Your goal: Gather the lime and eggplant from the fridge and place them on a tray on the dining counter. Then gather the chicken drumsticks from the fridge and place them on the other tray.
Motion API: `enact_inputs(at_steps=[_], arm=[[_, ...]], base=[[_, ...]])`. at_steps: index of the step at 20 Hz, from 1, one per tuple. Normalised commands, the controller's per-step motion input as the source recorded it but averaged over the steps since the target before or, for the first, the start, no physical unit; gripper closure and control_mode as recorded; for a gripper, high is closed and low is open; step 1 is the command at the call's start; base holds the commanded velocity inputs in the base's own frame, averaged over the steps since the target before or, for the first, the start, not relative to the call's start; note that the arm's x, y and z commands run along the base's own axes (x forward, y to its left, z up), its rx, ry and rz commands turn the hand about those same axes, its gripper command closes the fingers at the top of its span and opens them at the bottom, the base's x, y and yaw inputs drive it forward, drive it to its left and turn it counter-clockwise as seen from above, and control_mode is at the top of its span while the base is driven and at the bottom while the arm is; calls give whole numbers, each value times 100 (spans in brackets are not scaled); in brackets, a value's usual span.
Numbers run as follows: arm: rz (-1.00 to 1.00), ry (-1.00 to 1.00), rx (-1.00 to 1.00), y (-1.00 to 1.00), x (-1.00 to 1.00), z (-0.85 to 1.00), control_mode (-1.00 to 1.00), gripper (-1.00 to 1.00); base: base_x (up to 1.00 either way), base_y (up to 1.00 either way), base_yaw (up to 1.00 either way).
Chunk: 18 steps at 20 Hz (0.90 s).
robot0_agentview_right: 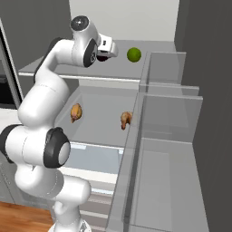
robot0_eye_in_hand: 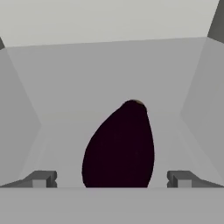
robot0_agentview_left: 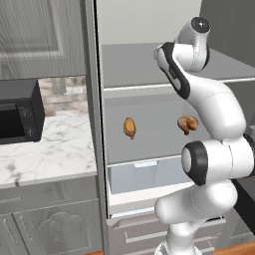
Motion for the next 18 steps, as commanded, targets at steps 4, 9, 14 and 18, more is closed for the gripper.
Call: enact_inputs(at_steps=[4, 9, 14, 18], arm=[[0, 0, 0, 0, 2, -1, -100, -100], [0, 0, 0, 0, 3, 0, -100, -100], [0, 0, 0, 0, 10, 0, -100, -100], [0, 0, 0, -1, 10, -1, -100, -100]], base=[[0, 0, 0], [0, 0, 0], [0, 0, 0], [0, 0, 0]])
